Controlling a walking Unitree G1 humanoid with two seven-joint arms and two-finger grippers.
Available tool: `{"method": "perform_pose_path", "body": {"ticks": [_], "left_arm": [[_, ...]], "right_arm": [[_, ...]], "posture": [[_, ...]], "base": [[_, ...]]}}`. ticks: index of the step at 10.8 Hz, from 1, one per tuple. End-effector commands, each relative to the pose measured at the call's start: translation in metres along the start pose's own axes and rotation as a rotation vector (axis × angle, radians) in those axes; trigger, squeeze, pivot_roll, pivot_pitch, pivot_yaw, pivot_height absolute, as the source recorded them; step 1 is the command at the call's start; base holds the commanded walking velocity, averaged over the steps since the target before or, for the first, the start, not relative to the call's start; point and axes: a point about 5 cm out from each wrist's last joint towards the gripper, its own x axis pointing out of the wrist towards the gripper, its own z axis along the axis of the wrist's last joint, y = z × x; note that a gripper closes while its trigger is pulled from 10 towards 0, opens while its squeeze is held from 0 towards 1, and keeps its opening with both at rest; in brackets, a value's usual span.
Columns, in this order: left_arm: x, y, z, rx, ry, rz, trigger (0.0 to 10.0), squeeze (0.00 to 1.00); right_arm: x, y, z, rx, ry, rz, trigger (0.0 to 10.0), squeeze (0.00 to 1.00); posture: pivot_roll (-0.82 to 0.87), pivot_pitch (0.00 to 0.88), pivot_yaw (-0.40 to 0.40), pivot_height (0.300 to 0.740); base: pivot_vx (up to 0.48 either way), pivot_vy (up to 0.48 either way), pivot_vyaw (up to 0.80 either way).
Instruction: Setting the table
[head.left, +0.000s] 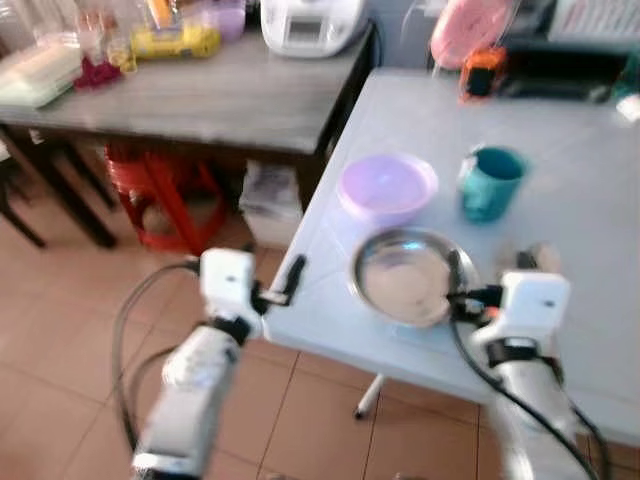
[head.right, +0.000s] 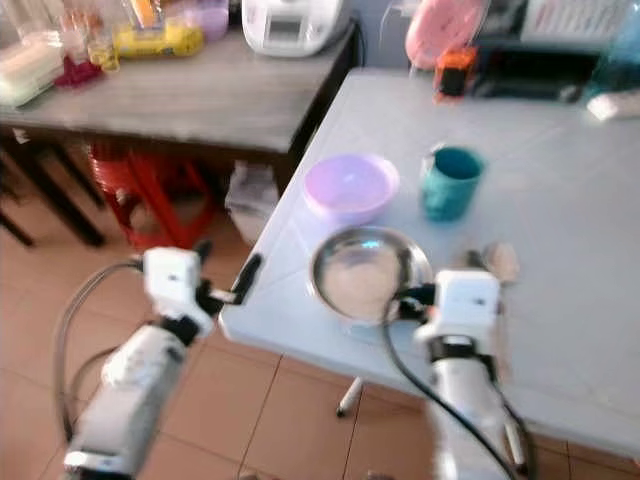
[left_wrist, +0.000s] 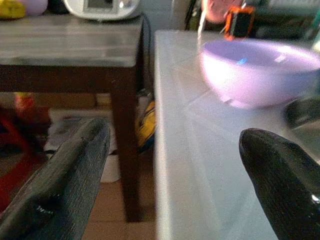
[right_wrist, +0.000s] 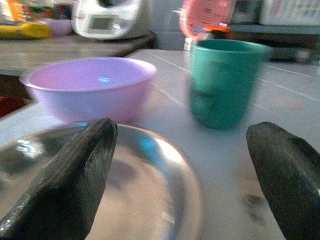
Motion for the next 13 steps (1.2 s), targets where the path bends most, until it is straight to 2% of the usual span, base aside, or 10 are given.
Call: {"method": "perform_pose_path", "body": {"ticks": [1,3,5,6,8,10,13], "left_arm": [[-0.003,-0.002,0.003,0.013,-0.017,-0.028,10.0,0.00],[-0.017,-0.005,0.004,-0.007,-0.004,-0.229,10.0,0.00],[-0.027,-0.001,0.010,-0.022,0.005,-0.357,10.0,0.00],[-0.029,0.001,0.009,-0.014,0.022,-0.385,10.0,0.00],[-0.030,0.004,0.006,0.027,0.040,-0.399,10.0,0.00],[-0.032,0.002,0.004,0.014,0.046,-0.411,10.0,0.00],[-0.033,-0.001,0.002,0.010,0.051,-0.441,10.0,0.00]], "right_arm": [[-0.001,-0.002,0.001,-0.003,0.001,-0.005,10.0,0.00],[-0.002,-0.004,0.000,0.000,0.005,-0.007,10.0,0.00],[-0.002,-0.007,0.001,0.041,0.025,-0.022,10.0,0.00],[-0.002,-0.008,0.000,0.058,0.037,-0.029,10.0,0.00],[-0.005,-0.010,-0.012,0.130,0.130,-0.052,10.0,0.00],[-0.004,-0.013,-0.015,0.137,0.164,-0.065,10.0,0.00],[-0.003,-0.004,-0.024,0.182,0.242,-0.027,10.0,0.00]], "posture": [[-0.07,0.137,0.100,0.740],[-0.07,0.140,0.094,0.740],[-0.07,0.142,0.088,0.740],[-0.07,0.142,0.087,0.740],[-0.07,0.141,0.084,0.740],[-0.08,0.142,0.082,0.740],[-0.08,0.145,0.084,0.740]], "base": [[0.000,0.000,0.00],[0.000,0.000,0.00],[0.000,0.000,0.00],[0.000,0.000,0.00],[0.000,0.000,0.00],[0.000,0.000,0.00],[0.000,0.000,0.00]]}}
